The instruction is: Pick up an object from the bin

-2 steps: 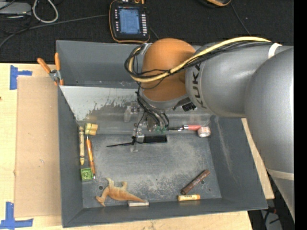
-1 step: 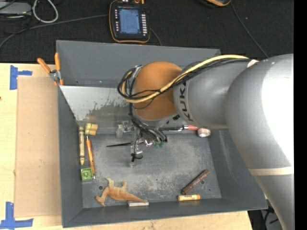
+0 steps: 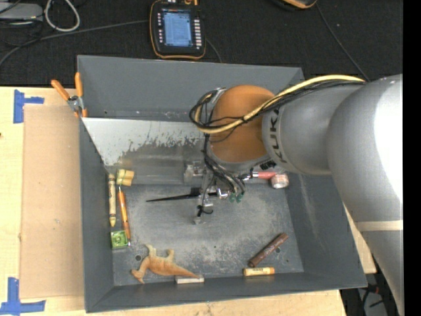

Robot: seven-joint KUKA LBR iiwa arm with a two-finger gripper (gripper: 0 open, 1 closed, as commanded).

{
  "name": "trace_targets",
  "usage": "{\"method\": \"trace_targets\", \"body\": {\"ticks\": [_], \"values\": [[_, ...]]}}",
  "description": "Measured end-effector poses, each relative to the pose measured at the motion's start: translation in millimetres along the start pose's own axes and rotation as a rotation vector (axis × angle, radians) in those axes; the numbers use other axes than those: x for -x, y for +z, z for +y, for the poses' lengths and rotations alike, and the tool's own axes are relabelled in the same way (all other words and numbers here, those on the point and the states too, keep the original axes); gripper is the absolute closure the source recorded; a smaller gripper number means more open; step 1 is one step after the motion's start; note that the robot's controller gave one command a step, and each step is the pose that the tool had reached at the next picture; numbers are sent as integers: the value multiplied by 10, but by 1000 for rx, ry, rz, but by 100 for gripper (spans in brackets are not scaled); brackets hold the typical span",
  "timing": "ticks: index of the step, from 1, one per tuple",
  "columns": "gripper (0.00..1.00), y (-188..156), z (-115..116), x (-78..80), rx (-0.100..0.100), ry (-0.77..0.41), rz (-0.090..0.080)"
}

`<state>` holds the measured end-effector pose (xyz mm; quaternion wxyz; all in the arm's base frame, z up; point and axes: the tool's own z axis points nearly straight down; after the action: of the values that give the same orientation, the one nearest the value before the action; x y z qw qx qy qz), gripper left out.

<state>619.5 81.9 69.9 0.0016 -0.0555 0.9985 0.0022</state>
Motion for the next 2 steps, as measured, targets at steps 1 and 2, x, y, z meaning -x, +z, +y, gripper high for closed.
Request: {"method": "trace_targets", "body": {"ticks": [1, 2], "values": [[100, -47, 449, 4, 2, -139, 12], [100, -48, 446, 4, 2, -138, 12]]}}
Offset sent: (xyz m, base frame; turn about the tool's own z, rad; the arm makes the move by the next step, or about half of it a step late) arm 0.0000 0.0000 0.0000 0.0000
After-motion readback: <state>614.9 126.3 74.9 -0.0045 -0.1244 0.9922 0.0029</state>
